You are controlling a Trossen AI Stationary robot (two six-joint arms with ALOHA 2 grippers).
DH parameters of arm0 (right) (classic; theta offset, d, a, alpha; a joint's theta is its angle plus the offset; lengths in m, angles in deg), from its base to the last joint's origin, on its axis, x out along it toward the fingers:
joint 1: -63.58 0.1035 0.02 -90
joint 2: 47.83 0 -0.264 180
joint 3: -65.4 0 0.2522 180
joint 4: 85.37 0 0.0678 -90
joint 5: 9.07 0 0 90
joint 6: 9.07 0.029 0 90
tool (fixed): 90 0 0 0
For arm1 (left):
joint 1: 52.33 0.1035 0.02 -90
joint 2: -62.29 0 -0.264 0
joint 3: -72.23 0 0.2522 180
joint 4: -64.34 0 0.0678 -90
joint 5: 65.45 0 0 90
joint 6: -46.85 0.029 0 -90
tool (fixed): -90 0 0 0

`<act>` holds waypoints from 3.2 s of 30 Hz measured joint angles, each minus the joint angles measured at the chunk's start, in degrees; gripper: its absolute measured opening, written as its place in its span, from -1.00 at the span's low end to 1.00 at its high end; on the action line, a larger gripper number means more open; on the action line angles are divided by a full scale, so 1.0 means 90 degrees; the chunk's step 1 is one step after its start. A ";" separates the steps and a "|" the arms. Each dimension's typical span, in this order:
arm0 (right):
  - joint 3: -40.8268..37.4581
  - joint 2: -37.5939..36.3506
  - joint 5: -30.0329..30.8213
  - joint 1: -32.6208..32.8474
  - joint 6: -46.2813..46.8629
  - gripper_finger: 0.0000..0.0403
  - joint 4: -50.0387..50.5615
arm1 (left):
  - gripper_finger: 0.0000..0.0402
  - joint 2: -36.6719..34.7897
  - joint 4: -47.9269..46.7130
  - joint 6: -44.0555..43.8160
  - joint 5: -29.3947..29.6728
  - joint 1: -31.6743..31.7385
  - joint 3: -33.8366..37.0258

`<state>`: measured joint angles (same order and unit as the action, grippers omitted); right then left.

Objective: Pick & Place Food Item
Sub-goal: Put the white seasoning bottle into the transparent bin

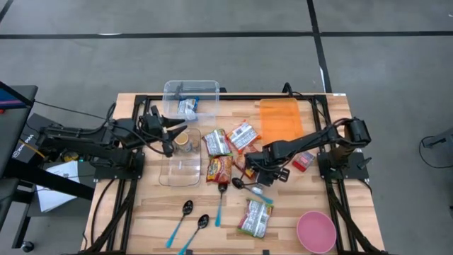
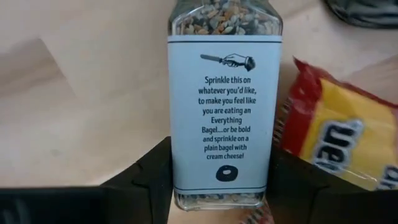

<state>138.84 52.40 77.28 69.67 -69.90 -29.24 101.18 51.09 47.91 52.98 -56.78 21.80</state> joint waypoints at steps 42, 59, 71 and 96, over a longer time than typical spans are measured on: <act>0.1400 -0.2268 0.4079 -0.1072 0.2729 -0.07 -0.1983 | 0.55 0.3580 0.3321 -0.0838 -0.0367 0.0798 -0.1010; 0.1397 -0.2266 0.4091 -0.1098 0.2357 -0.07 -0.2188 | 0.62 0.4468 0.3427 -0.1690 -0.0702 0.0969 -0.1597; 0.1397 -0.2266 0.4087 -0.1098 0.2353 -0.07 -0.2191 | 0.52 0.4505 0.3636 -0.1846 -0.0683 0.0974 -0.1600; 0.1390 -0.2256 0.4130 -0.1108 0.1724 -0.07 -0.2460 | 0.34 0.4500 0.3650 -0.2867 -0.0845 0.1135 -0.1600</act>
<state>151.34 32.09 114.45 59.70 -54.39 -51.38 141.68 83.94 22.11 45.37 -46.56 7.40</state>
